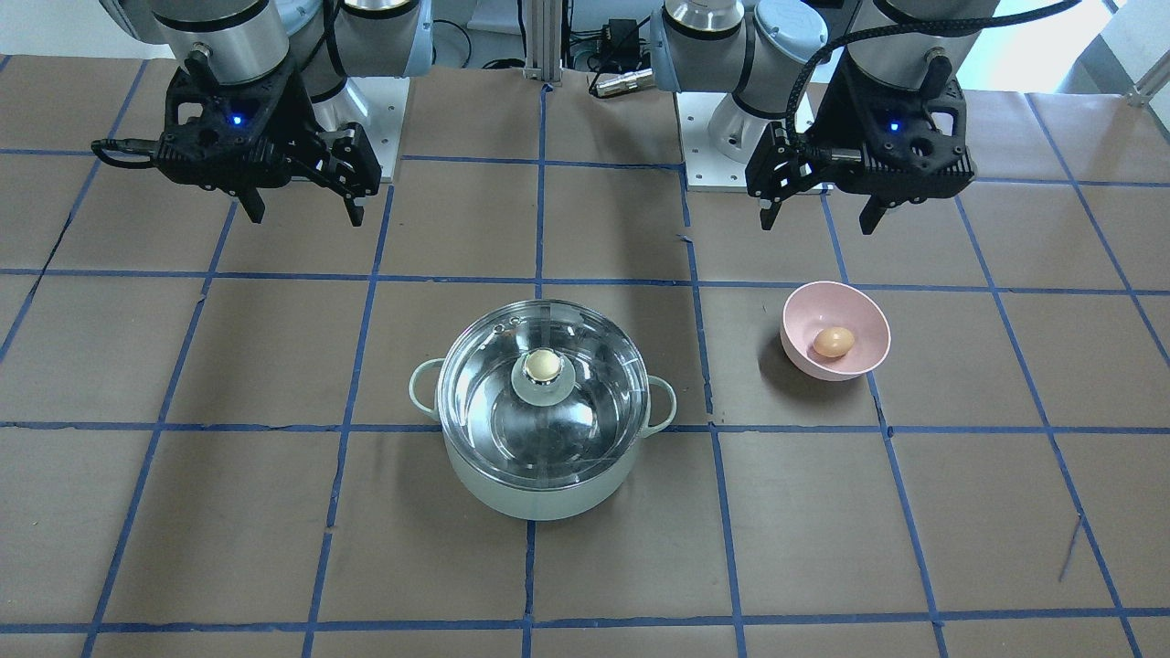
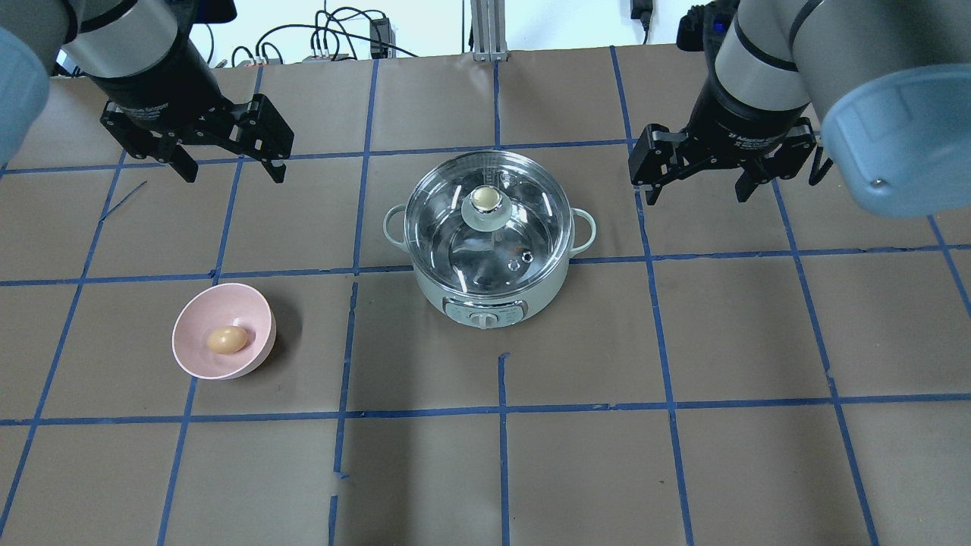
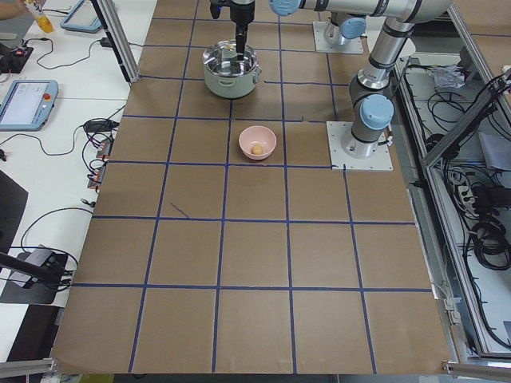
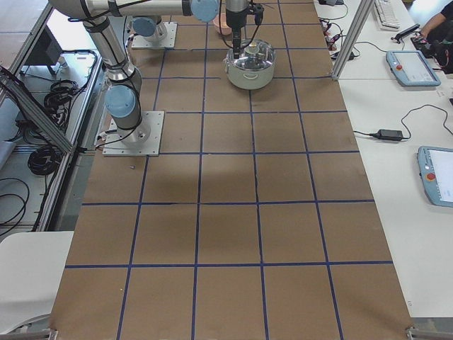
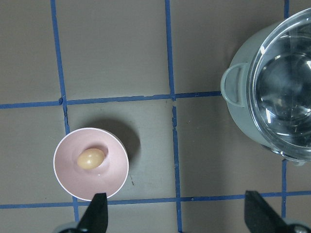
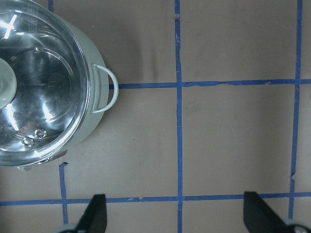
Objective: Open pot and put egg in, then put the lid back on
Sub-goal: 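Move the left gripper down toward the egg in the pink bowl, then lower the left gripper into the pink bowl around the egg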
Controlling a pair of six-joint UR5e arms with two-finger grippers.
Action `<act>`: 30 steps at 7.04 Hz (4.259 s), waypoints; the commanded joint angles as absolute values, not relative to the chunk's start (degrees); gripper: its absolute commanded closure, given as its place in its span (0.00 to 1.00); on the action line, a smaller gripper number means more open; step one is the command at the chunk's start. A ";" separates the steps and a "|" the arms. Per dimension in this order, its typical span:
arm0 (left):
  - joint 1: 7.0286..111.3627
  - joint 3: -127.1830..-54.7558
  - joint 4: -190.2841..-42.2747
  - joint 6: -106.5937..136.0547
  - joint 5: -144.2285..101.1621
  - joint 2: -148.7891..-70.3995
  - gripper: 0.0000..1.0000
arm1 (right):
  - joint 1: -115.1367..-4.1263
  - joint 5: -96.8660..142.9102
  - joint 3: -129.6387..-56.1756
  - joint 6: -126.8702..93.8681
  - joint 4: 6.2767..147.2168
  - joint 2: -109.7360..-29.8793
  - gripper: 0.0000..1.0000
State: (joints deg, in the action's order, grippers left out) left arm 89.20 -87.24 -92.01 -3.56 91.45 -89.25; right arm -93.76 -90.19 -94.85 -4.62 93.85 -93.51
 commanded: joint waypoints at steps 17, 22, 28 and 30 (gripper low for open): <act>73.74 -110.92 -72.52 -24.70 91.84 -91.23 0.00 | -94.22 -89.65 -94.75 -4.83 93.78 -93.52 0.00; 72.69 -119.52 -59.42 -32.43 95.71 -91.06 0.01 | -94.22 -89.74 -94.75 -4.83 93.78 -93.43 0.00; 69.07 -123.83 -58.98 -33.57 94.92 -91.32 0.03 | -94.13 -89.74 -94.57 -4.75 93.78 -93.34 0.00; 68.74 -127.16 -53.10 -36.97 93.69 -91.67 0.01 | -94.22 -89.65 -94.74 -5.10 93.78 -93.51 0.00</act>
State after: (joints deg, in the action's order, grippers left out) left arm 68.96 -125.46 -55.56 -34.54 94.14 -91.48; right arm -94.17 -89.74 -94.61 -4.91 93.82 -93.42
